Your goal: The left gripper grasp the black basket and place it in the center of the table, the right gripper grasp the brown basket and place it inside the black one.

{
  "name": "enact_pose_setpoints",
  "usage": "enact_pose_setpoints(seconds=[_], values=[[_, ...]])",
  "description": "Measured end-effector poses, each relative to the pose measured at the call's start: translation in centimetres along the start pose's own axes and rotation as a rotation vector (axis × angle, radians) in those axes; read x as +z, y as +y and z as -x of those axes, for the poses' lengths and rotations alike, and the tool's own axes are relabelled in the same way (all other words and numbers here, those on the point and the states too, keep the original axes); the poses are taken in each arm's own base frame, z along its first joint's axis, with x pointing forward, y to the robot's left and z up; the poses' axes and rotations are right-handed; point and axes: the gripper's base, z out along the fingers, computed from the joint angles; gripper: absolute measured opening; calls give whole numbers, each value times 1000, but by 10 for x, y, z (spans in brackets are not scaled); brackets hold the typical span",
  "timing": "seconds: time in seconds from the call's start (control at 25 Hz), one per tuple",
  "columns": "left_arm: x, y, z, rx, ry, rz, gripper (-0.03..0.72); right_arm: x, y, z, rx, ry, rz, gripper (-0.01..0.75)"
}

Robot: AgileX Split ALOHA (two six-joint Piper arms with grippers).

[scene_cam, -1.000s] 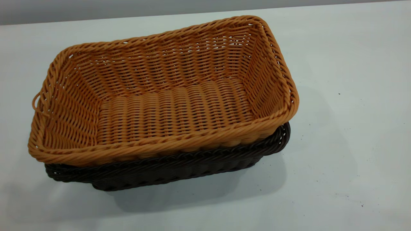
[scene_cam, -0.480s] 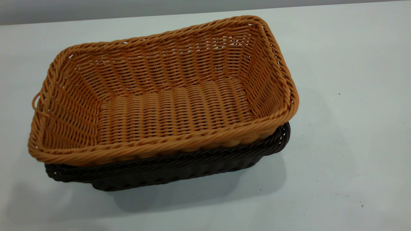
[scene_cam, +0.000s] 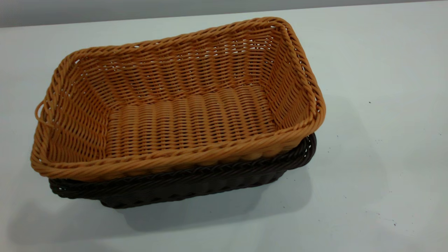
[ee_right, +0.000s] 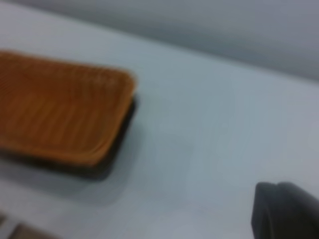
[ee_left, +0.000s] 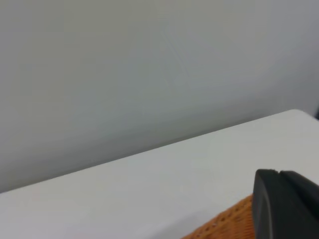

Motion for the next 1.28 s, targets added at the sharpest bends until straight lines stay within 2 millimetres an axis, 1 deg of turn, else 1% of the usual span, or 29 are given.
enact_pose_setpoints(seconds=[0.12,0.2,0.28,0.36,0.48,0.64,0.88,1.0,1.28], values=[[0,-3,0,-1,-1,-36,2,13,6,-27,25,28,34,6],[0,-4,0,-1,-1,-45,0,22,7,-41,38,25,38,6],[0,-5,0,-10,0,-50,0,31,8,-52,54,7,35,6],[0,-5,0,-26,2,-50,0,38,8,-57,56,22,36,6],[0,-5,0,-34,3,-50,0,40,8,-55,58,-14,32,6],[0,-4,0,-32,3,-48,-1,48,8,-57,76,-24,26,6],[-1,-5,0,-31,-1,-56,-1,47,8,-56,82,-32,34,6],[-5,-6,3,-31,-20,-77,-1,47,8,-56,81,-31,31,6],[-23,-5,12,-36,-101,-94,-1,47,8,-56,81,-28,32,6]])
